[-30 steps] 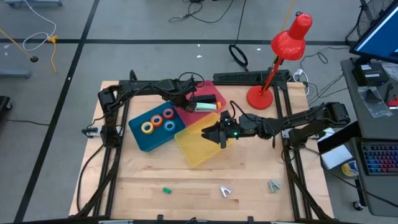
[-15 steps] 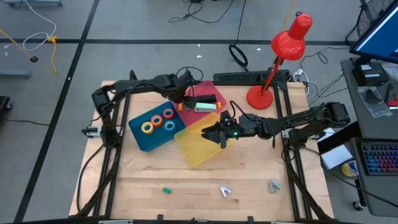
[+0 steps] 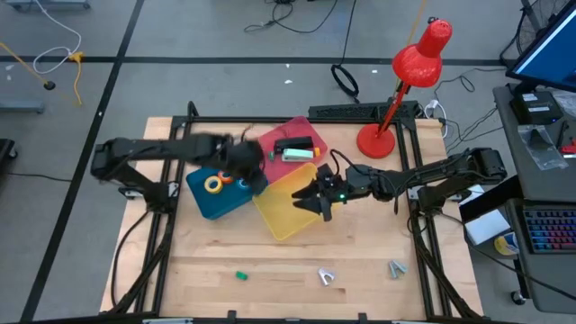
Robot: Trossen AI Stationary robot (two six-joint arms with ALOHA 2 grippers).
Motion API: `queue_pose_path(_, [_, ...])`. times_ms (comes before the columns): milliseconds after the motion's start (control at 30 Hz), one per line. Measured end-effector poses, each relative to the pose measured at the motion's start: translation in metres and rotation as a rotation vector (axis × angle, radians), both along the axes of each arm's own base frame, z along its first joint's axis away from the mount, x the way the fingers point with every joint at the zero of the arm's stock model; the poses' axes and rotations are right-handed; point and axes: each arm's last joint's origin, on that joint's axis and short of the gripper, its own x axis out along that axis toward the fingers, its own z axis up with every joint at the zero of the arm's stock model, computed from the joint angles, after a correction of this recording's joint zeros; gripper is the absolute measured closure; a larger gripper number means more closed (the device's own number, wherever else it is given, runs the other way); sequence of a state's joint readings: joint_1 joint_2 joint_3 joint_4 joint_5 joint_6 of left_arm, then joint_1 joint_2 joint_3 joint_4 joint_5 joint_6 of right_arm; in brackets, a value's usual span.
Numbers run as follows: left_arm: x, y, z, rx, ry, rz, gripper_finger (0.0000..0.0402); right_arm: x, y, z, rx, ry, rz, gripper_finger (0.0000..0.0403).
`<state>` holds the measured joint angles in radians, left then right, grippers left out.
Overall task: Pick and place Stapler, Stapler remover, tape
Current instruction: Put the green stapler into the pink bin
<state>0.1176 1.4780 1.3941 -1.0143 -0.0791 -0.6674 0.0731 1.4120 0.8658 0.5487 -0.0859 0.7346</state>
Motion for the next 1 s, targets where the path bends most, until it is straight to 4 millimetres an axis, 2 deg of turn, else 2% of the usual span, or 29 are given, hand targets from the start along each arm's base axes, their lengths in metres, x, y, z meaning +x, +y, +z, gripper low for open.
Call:
queue_pose_path(233, [-0.01, -0.087, 0.0, -0.06, 0.031, -0.065, 0.0197, -0.001, 0.004, 0.0, -0.035, -0.01, 0.141, 0.021])
queue_pose_path(433, [-0.016, -0.146, -0.014, -0.096, 0.069, -0.083, 0.0201, -0.002, 0.006, -0.001, -0.03, -0.003, 0.211, 0.0211])
queue_pose_path(600, [-0.017, -0.191, -0.042, -0.005, 0.171, -0.31, 0.0201, -0.002, 0.006, -0.001, -0.03, -0.003, 0.211, 0.0211])
queue_pose_path(767, [-0.018, -0.232, -0.082, 0.112, 0.29, -0.576, 0.0202, -0.002, 0.006, -0.001, -0.03, -0.003, 0.211, 0.0211])
queue_pose_path(867, [-0.018, -0.248, -0.105, 0.157, 0.357, -0.653, 0.0202, -0.002, 0.006, -0.001, -0.03, -0.003, 0.211, 0.0211])
queue_pose_path(1000, [-0.017, -0.256, -0.124, 0.172, 0.411, -0.66, 0.0202, -0.002, 0.006, -0.001, -0.03, -0.003, 0.212, 0.0211])
